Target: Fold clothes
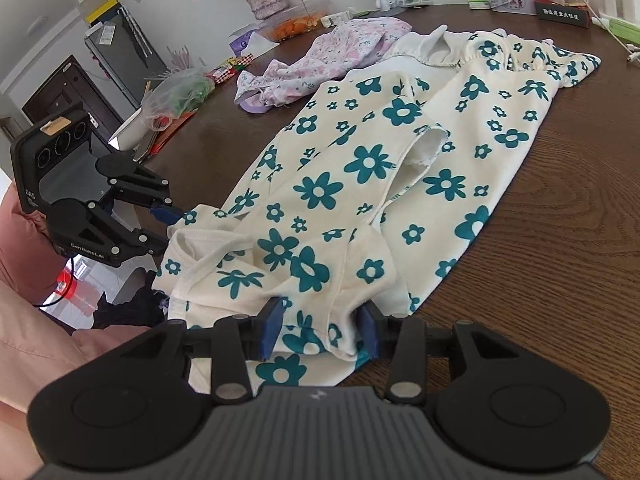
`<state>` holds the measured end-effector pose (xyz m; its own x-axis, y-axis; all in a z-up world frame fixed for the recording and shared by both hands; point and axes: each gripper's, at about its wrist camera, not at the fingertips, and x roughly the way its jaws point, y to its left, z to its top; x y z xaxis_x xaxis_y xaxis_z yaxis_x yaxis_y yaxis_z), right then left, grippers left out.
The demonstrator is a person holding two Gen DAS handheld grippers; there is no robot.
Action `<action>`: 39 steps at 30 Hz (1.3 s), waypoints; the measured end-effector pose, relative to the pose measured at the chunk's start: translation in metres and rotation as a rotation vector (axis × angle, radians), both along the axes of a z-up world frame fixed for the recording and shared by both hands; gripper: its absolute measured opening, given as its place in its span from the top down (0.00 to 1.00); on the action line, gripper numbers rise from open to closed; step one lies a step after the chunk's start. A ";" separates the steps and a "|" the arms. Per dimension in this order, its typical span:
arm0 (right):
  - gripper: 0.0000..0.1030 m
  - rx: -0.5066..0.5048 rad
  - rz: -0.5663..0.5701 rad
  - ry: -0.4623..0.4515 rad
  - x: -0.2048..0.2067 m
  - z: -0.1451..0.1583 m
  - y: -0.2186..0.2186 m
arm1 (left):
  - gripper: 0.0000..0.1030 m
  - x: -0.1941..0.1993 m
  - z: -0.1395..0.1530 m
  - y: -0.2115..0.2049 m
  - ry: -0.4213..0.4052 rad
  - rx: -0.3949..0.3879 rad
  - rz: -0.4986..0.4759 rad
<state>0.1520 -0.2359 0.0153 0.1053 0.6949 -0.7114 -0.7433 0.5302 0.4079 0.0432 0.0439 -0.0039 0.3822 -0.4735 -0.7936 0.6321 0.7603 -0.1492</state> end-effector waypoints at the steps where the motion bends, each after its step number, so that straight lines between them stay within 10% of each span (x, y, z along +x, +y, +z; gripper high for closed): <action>1: 0.60 -0.005 -0.004 -0.005 -0.001 0.001 0.000 | 0.92 -0.001 -0.001 -0.001 0.004 -0.002 -0.006; 5: 0.96 0.001 -0.034 -0.017 -0.006 0.005 -0.002 | 0.96 -0.003 0.003 -0.004 -0.041 -0.001 0.037; 15: 0.97 0.304 -0.245 -0.035 -0.016 0.059 -0.043 | 0.97 -0.003 0.055 0.044 -0.191 -0.221 0.228; 26: 0.97 0.361 -0.331 -0.231 0.000 0.151 -0.051 | 0.97 0.018 0.150 0.059 -0.443 -0.228 0.251; 34: 0.97 0.186 -0.475 -0.230 0.124 0.174 -0.005 | 0.96 0.186 0.163 0.028 -0.387 -0.057 0.338; 39: 0.97 0.129 -0.559 -0.426 0.215 0.254 0.038 | 0.96 0.296 0.244 -0.001 -0.650 0.049 0.427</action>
<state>0.3673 -0.1974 0.2694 0.7210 0.5316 -0.4446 -0.4829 0.8455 0.2279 0.3388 0.0433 0.2404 0.9191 -0.1511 -0.3640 0.2324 0.9537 0.1909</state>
